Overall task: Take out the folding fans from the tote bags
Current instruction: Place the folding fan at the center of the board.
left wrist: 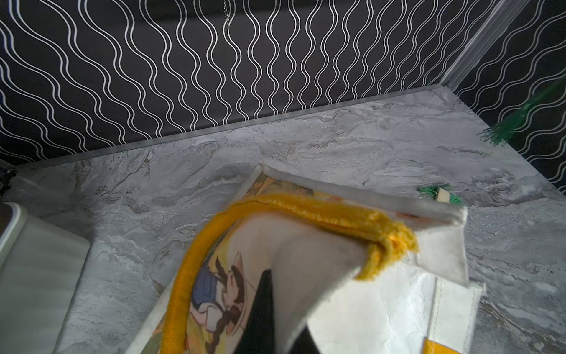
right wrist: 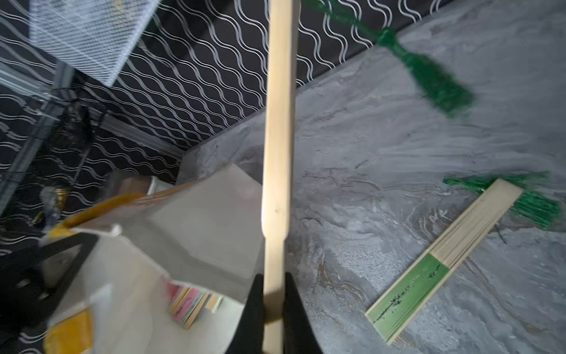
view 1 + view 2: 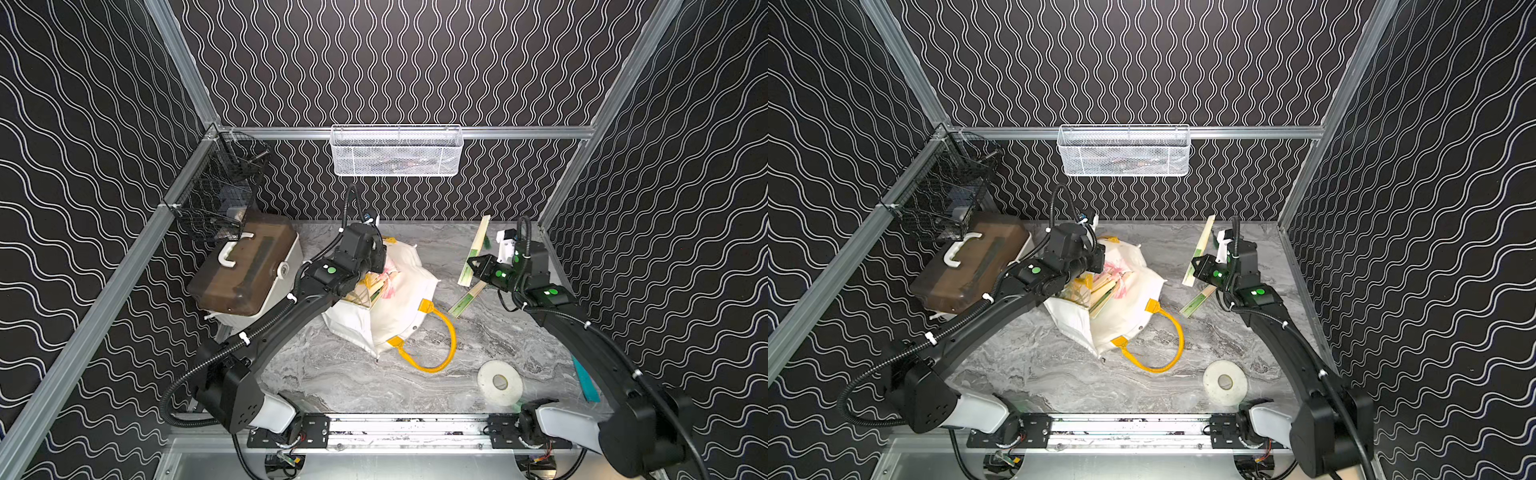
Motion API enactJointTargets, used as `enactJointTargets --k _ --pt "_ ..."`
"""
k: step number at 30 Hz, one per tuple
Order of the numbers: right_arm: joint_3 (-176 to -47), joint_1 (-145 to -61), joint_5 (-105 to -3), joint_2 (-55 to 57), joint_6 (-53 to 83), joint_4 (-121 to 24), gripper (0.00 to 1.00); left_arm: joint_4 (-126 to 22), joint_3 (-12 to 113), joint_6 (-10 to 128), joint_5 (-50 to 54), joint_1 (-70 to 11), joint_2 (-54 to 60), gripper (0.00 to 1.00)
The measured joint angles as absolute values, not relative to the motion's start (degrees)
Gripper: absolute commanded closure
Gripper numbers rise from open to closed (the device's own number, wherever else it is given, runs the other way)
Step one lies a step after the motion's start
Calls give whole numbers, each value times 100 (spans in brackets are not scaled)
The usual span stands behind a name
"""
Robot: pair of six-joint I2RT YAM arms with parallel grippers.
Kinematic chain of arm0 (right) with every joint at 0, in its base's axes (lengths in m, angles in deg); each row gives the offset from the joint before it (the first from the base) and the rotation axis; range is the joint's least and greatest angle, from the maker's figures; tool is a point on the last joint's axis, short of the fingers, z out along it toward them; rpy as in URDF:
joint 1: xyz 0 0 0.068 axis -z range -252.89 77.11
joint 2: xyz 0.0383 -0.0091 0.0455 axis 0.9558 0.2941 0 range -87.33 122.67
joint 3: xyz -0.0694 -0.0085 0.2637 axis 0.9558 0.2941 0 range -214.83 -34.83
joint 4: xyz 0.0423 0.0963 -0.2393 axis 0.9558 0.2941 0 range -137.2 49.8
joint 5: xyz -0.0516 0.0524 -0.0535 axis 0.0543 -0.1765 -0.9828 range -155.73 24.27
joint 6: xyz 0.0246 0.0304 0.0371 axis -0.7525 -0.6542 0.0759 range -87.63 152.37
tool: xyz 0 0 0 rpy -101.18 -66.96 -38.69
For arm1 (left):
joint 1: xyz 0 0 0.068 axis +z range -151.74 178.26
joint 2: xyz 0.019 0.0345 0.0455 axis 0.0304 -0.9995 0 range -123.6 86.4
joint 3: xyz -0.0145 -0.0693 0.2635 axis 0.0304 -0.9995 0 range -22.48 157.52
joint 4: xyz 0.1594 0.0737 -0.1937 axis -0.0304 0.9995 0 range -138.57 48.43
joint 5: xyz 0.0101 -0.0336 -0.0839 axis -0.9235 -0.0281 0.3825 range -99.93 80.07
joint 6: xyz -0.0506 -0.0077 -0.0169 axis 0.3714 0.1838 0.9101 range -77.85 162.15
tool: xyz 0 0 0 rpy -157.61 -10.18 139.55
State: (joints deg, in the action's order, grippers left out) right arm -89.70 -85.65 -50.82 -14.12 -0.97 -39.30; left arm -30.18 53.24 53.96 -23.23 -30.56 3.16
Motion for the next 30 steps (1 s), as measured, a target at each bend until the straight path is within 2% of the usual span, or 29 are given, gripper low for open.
enactJointTargets --k 11,24,28,30 --pt "-9027 -8473 -4996 684 -530 -4789 100 -2843 5324 5399 -2021 -2934 412 100" --pt "-9444 -8388 -4472 2258 -1177 -5694 100 -2843 5324 5403 -1916 -2881 408 100" --pt "-9490 -8355 -4321 2450 -1367 -5735 95 -2851 5324 5405 -1914 -2870 380 100" --pt "-9492 -8355 -4295 2476 -1444 -5714 89 -2854 5324 5405 -1910 -2866 380 100"
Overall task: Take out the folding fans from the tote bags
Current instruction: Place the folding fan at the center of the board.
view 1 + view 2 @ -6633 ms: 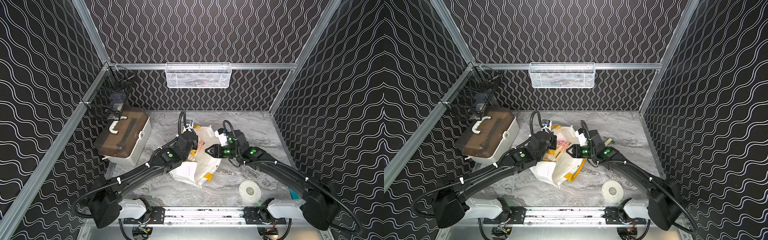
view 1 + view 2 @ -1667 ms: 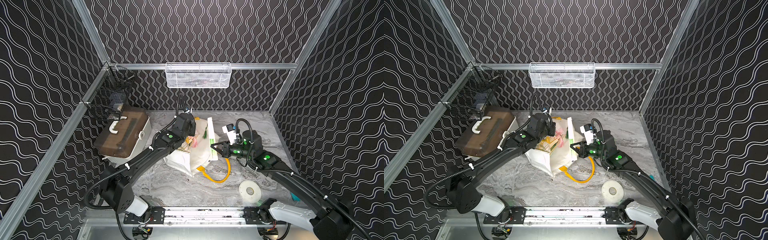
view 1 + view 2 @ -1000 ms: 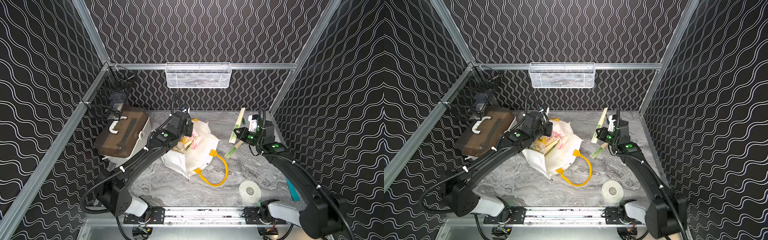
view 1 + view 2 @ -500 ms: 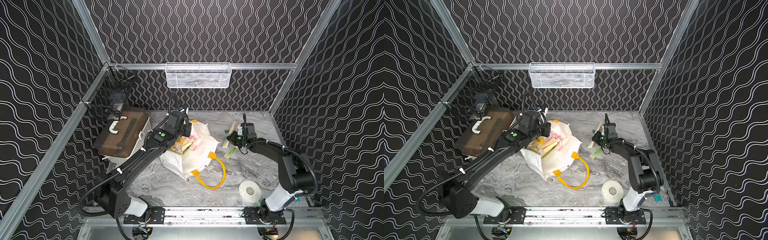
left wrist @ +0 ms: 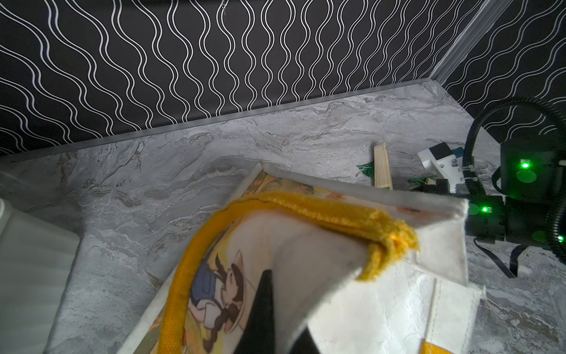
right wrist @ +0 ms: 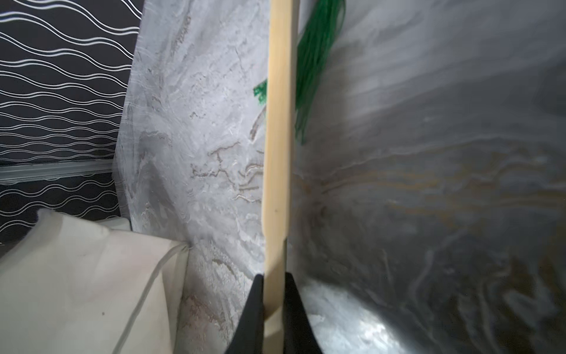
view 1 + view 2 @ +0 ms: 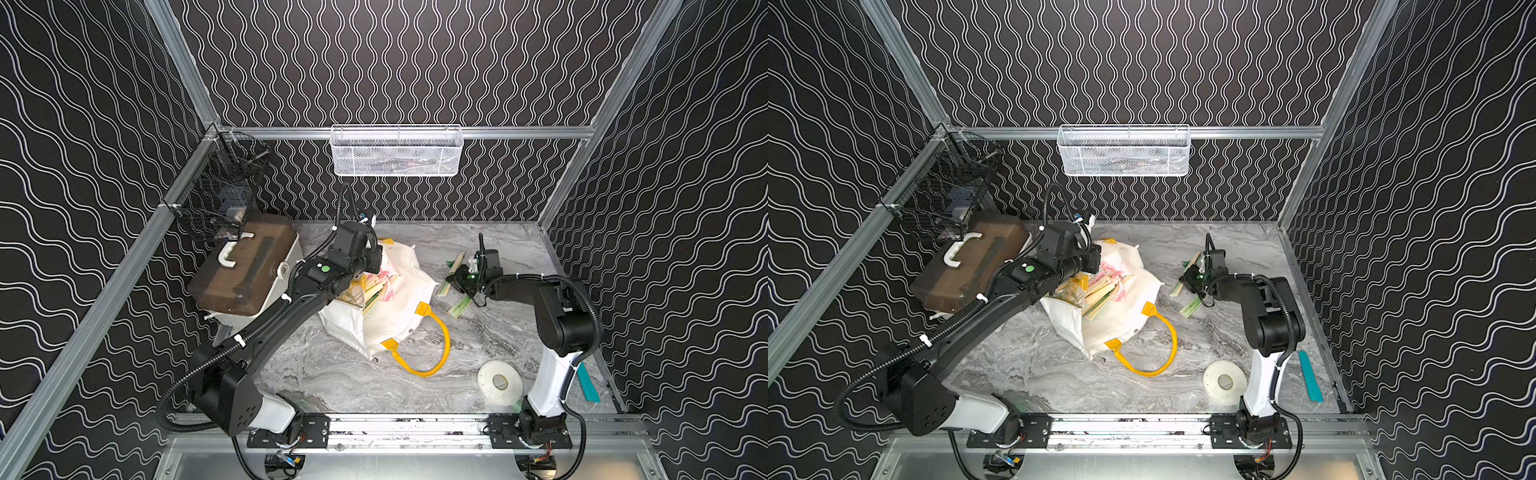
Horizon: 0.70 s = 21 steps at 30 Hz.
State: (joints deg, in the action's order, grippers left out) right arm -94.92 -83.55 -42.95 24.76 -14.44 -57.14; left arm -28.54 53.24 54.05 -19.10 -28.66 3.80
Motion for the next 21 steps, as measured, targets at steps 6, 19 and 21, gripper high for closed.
enactJointTargets --k 6,19,21 --pt "-9497 -8340 -4419 2476 -1474 -5388 80 -2867 5324 5423 -1892 -2848 375 100" --pt "-9431 -8335 -4837 1783 -1304 -4614 58 -2891 5318 5442 -1871 -2826 371 100" --pt "-9416 -8335 -4909 1486 -1219 -4450 57 -2893 5313 5445 -1851 -2824 371 100"
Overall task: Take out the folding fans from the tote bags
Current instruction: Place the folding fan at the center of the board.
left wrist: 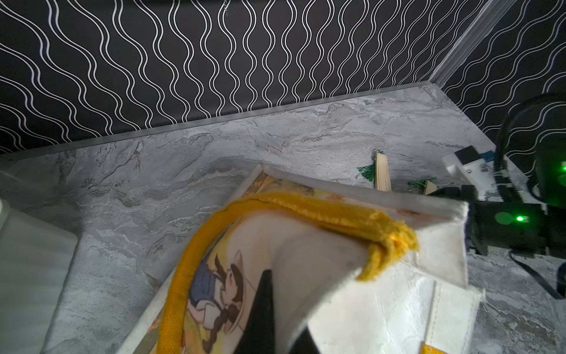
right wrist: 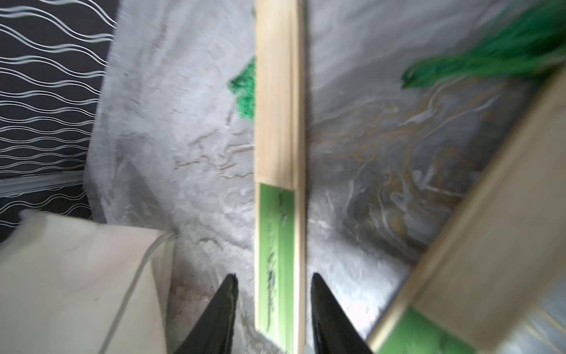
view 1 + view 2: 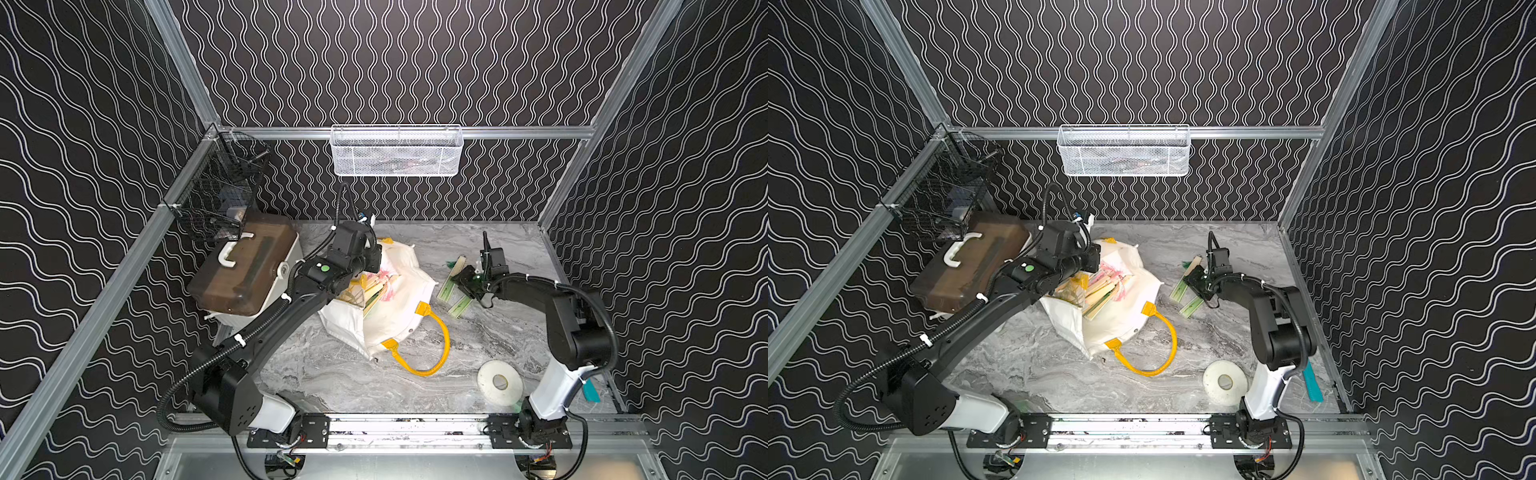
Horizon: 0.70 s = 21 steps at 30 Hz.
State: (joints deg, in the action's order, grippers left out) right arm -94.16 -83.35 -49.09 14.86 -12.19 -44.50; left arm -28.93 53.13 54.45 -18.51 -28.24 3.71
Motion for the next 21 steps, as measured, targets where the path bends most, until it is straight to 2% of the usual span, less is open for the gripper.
enactJointTargets --k 9,14,21 --pt "-9073 -8431 -5119 -383 -856 -3853 52 -2930 5289 5466 -1812 -2822 371 100" --pt "-8990 -9024 -4865 -1430 -532 -3891 50 -2961 5289 5528 -1809 -2822 329 100" --pt "-9044 -10097 -4437 -1478 -187 -3985 53 -2985 5346 5619 -1814 -2820 209 100"
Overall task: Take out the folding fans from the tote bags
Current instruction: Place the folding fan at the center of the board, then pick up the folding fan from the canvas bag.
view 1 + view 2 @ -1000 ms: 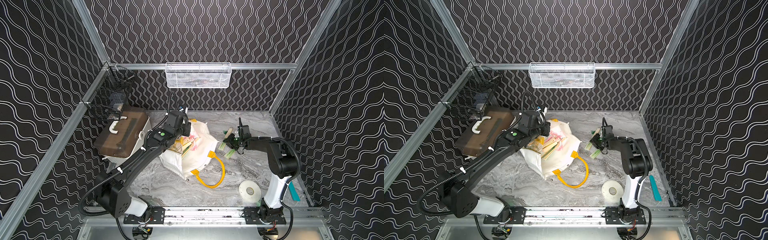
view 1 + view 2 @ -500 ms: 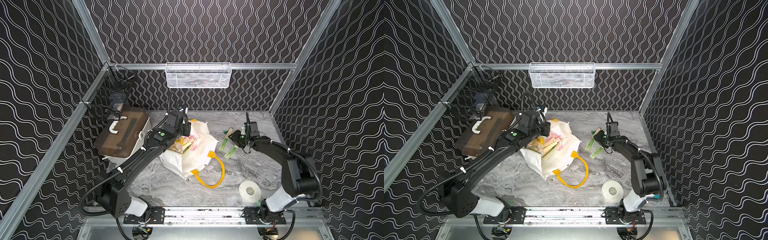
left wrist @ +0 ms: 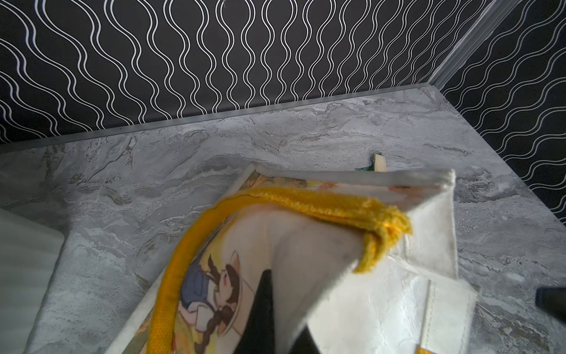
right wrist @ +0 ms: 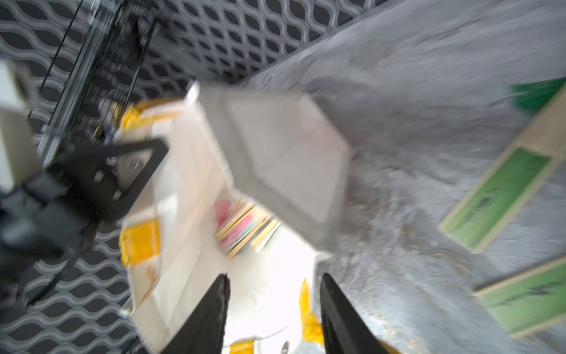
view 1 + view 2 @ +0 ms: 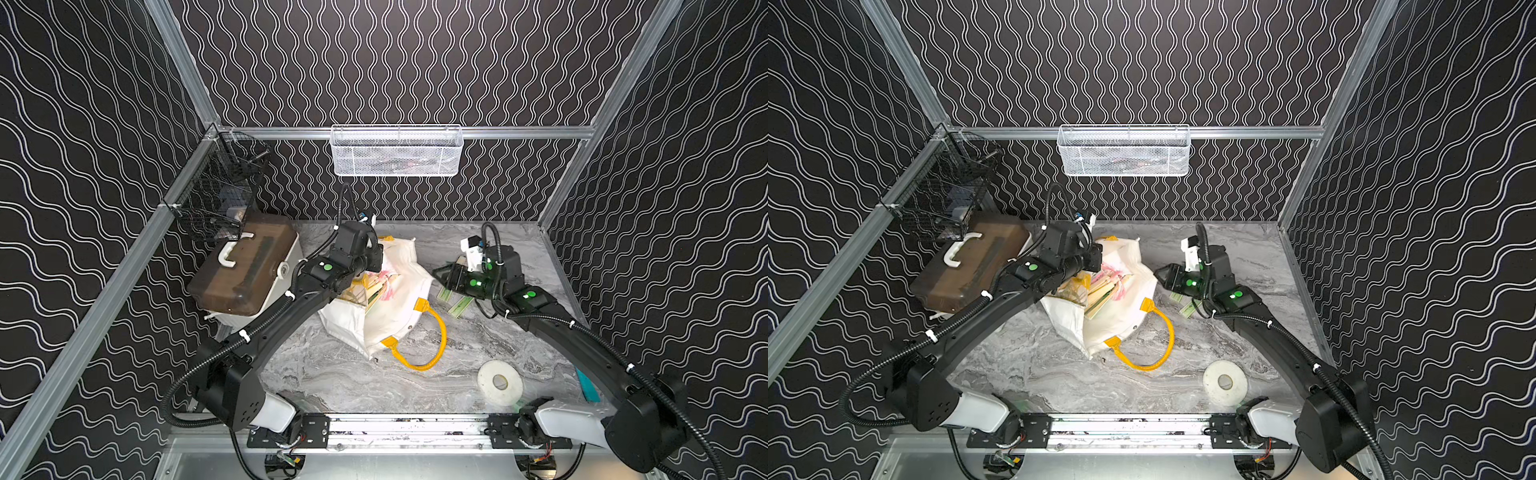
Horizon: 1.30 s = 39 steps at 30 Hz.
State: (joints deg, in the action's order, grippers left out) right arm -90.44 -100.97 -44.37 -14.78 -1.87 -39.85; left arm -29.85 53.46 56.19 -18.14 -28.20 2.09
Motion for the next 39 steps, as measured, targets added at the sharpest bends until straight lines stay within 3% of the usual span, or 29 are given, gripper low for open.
enactJointTargets --k 9,21,31,39 --pt "-9379 -11091 -4336 -518 309 -4048 60 -2969 5399 5764 -1790 -2818 181 100" --pt "-9794 -11441 -4795 1348 12 -4431 65 -3310 4986 6050 -1635 -2818 456 100" --pt "-10139 -11894 -5473 2089 -329 -4887 60 -3697 4625 6349 -1665 -2842 607 100" --pt "-10343 -11966 -5788 2524 -707 -5163 46 -3914 4481 6522 -1663 -2894 627 100"
